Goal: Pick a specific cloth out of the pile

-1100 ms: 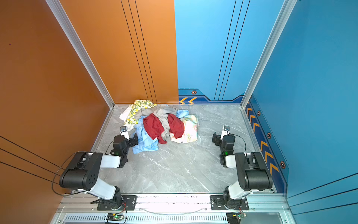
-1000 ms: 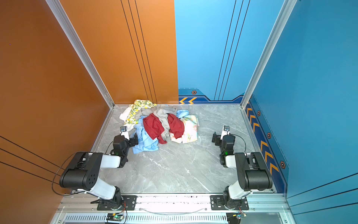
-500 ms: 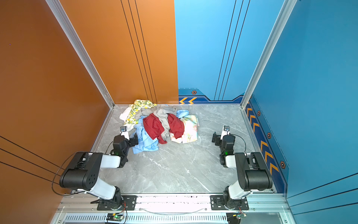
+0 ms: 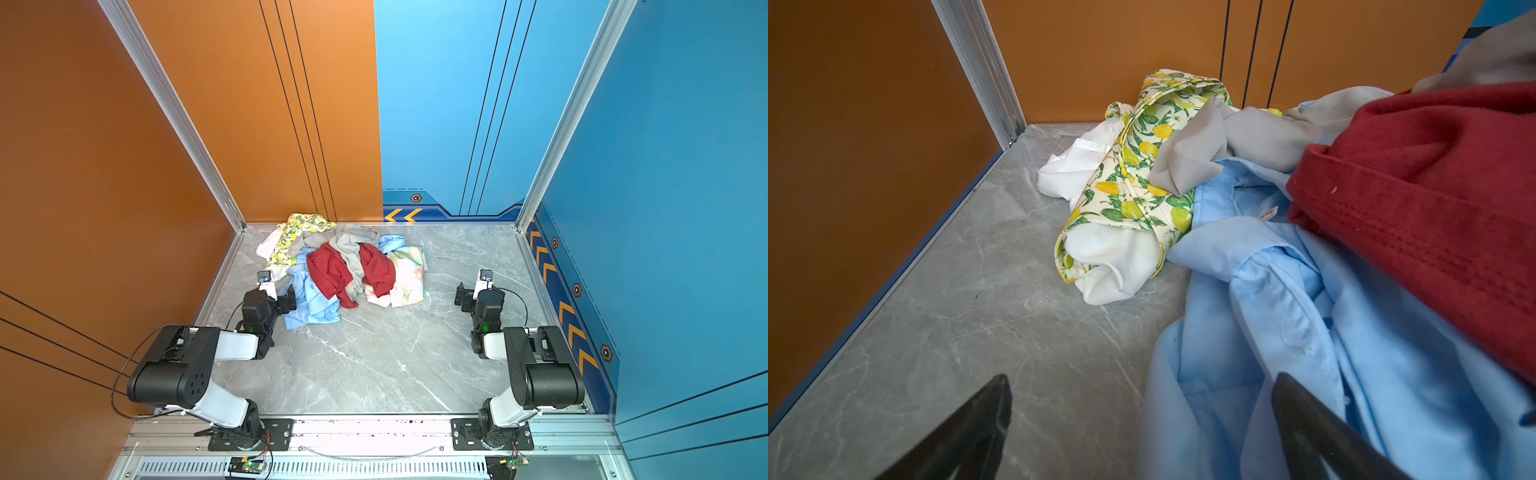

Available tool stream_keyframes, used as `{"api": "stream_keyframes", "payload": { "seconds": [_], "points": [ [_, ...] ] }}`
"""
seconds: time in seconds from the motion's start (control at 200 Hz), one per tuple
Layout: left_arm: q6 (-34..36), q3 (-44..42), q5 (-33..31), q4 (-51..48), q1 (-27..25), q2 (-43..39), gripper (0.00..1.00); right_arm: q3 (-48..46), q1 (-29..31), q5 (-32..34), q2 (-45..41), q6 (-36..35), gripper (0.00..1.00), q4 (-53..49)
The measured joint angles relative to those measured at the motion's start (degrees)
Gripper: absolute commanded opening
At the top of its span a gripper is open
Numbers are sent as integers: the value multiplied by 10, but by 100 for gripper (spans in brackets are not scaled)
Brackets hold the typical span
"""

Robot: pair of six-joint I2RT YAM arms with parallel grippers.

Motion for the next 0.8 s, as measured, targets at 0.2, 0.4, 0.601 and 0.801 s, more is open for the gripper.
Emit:
{"api": "stream_keyframes", "payload": {
  "seconds": [0.2, 0.4, 0.601, 0.801],
  "points": [
    [0, 0, -1, -10, -5, 0, 98, 0, 5, 2, 0, 0, 100, 0],
    [0, 1, -1, -12, -5, 0, 98, 0, 21, 19, 0, -2, 100, 2],
    [2, -2, -2, -5, -12, 0, 98, -14, 31, 33, 0, -7, 100, 16],
    [4, -15, -3, 9, -13, 0, 98, -39, 40, 46, -2, -17, 100, 47]
  ]
}}
